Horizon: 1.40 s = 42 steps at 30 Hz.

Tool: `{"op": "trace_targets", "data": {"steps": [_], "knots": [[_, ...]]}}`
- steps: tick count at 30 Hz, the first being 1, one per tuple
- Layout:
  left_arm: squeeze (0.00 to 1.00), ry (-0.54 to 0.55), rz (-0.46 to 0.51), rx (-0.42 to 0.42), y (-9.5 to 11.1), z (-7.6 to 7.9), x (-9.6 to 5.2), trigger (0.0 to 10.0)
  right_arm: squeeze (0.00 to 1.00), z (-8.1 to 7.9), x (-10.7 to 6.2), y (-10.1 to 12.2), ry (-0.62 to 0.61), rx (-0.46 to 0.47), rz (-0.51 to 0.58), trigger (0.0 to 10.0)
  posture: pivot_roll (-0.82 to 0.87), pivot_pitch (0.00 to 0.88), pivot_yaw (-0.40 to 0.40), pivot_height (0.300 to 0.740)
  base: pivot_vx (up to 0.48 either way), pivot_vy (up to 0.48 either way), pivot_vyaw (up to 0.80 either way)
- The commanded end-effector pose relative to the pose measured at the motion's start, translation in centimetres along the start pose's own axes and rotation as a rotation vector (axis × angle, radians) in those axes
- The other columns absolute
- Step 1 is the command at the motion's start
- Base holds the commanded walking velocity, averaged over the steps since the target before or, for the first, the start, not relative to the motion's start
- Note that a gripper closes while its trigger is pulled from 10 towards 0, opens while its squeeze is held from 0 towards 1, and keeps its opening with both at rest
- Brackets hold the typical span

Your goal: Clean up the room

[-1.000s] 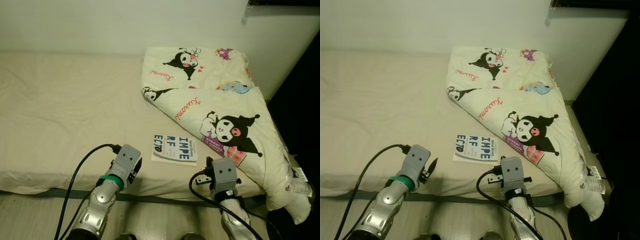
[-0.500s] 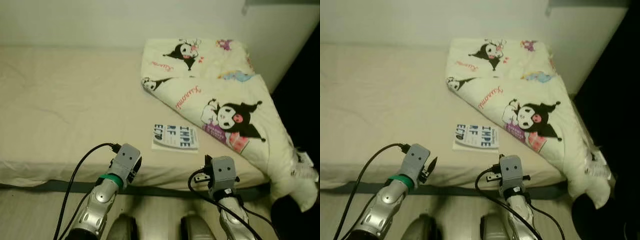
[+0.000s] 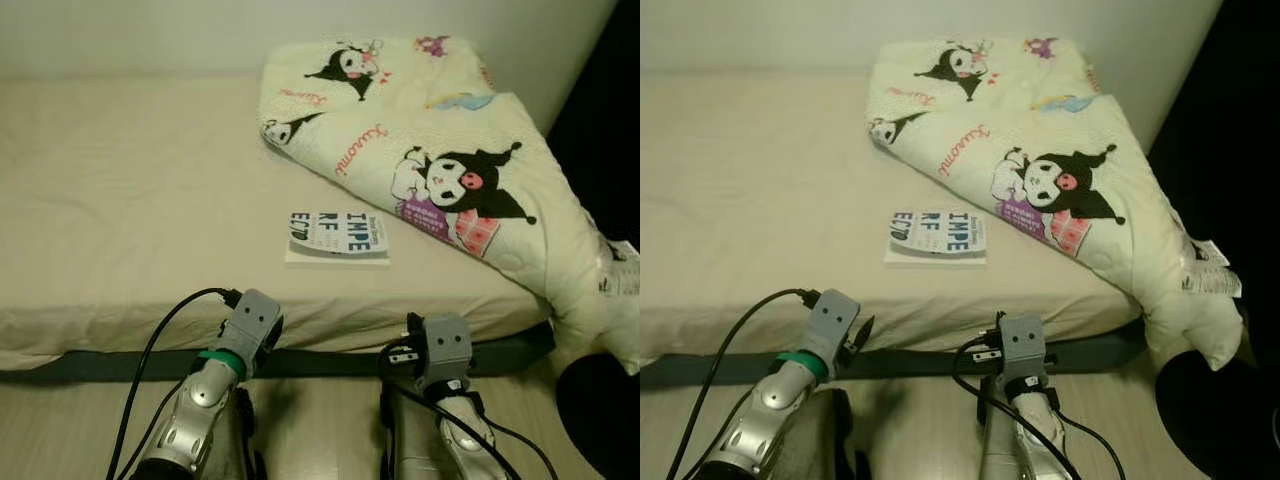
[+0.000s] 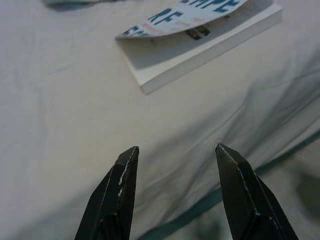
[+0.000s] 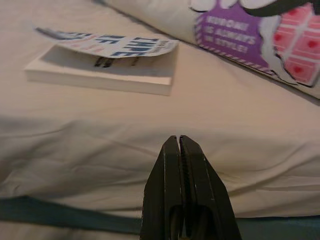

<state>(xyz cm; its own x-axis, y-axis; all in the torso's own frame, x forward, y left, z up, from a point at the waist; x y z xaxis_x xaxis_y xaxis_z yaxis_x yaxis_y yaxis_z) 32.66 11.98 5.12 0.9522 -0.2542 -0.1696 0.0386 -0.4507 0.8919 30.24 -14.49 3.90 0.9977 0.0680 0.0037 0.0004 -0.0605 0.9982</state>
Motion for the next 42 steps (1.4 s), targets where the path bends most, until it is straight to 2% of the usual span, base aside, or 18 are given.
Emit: {"op": "trace_targets", "data": {"steps": [1,8,10,11,15,17,18,19,21,23,24,25,26,28,32,35,37,42], "knots": [[0.0,0.006,-0.012,0.0,-0.1,-0.4,-0.1,10.0,0.0,-0.2,0.2,0.3,0.001,0.039,0.002,10.0,-0.1,0.103,0.091,0.55,0.0,0.0,0.0],[0.0,0.041,0.021,-0.015,1.3,-1.7,0.4,10.0,0.0,-0.7,1.3,2.0,0.022,0.138,0.046,10.0,-0.08,0.134,0.092,0.535,0.0,0.0,0.0],[0.0,0.071,0.072,-0.026,3.3,-3.0,0.8,10.0,0.0,-1.6,2.7,3.7,0.065,0.237,0.077,10.0,-0.05,0.203,0.102,0.525,0.0,0.0,0.0],[0.0,0.071,0.072,-0.026,3.3,-3.0,0.8,10.0,0.0,-1.6,2.7,3.7,0.065,0.237,0.077,10.0,-0.05,0.203,0.102,0.525,0.0,0.0,0.0],[0.0,0.121,0.149,-0.028,6.4,-5.2,0.8,10.0,0.0,-4.9,4.9,6.3,0.221,0.427,0.1,10.0,-0.02,0.233,0.097,0.505,0.0,0.0,0.0],[0.0,0.13,0.157,-0.026,6.7,-5.5,0.7,10.0,0.0,-5.6,5.1,6.9,0.26,0.468,0.107,10.0,-0.02,0.233,0.097,0.505,0.0,0.0,0.0],[0.0,0.142,0.166,-0.026,7.1,-5.9,0.6,10.0,0.0,-6.6,5.3,7.7,0.316,0.551,0.104,10.0,-0.01,0.237,0.093,0.505,0.0,0.0,0.0],[0.0,0.142,0.166,-0.026,7.1,-5.9,0.6,10.0,0.0,-6.6,5.3,7.7,0.316,0.551,0.104,10.0,-0.01,0.237,0.093,0.505,0.0,0.0,0.0],[0.0,0.158,0.179,-0.025,7.6,-6.3,0.2,10.0,0.0,-7.8,5.5,8.5,0.381,0.708,0.091,10.0,0.01,0.245,0.086,0.505,0.0,0.0,0.0],[0.0,0.162,0.182,-0.023,7.8,-6.4,0.1,10.0,0.0,-8.2,5.5,8.7,0.397,0.756,0.085,10.0,0.01,0.246,0.084,0.505,0.0,0.0,0.0],[0.0,0.162,0.184,-0.021,7.9,-6.4,-0.1,10.0,0.1,-8.2,5.6,8.7,0.39,0.806,0.079,10.0,0.02,0.247,0.079,0.505,0.0,0.0,0.0],[0.0,0.164,0.184,-0.02,8.0,-6.4,-0.1,10.0,1.0,-8.1,5.6,8.5,0.372,0.871,0.072,10.0,0.02,0.249,0.076,0.505,0.0,0.0,0.0],[0.0,0.164,0.184,-0.02,8.0,-6.4,-0.1,10.0,1.0,-8.1,5.6,8.5,0.372,0.871,0.072,10.0,0.02,0.249,0.076,0.505,0.0,0.0,0.0],[0.0,0.166,0.182,-0.022,8.1,-6.4,-0.2,10.0,1.0,-7.5,5.7,7.9,0.325,0.992,0.054,10.0,0.02,0.251,0.073,0.505,0.0,0.0,0.0],[0.0,0.166,0.18,-0.023,8.1,-6.4,-0.3,10.0,1.0,-7.2,5.8,7.4,0.297,1.05,0.038,10.0,0.02,0.253,0.072,0.505,0.0,0.0,0.0],[0.0,0.156,0.175,-0.028,8.3,-6.0,-0.3,10.0,1.0,-6.5,6.0,6.8,0.265,1.258,-0.026,10.0,0.02,0.258,0.077,0.505,0.0,0.0,0.0],[0.0,0.156,0.175,-0.028,8.3,-6.0,-0.3,10.0,1.0,-6.5,6.0,6.8,0.265,1.258,-0.026,10.0,0.02,0.258,0.077,0.505,0.0,0.0,0.0],[0.0,0.149,0.176,-0.03,8.6,-5.9,-0.2,10.0,1.0,-6.6,6.7,6.4,0.259,1.381,-0.11,10.0,0.02,0.263,0.087,0.505,0.0,0.0,0.0]]}}
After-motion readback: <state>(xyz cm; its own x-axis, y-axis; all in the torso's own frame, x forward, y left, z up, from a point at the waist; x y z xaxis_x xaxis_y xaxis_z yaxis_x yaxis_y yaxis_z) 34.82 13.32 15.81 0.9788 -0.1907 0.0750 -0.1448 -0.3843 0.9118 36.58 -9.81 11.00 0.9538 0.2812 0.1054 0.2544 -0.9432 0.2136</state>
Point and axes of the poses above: a point about 5 cm out from each wrist's last joint towards the gripper, its own x axis pointing out of the wrist towards the gripper, its own y axis along the axis of the wrist's last joint, z = x × y, the point moved 4 cm from there along x, pointing out of the wrist towards the gripper, and after that the axes turned 7 degrees about x, right-handed, at the moved point
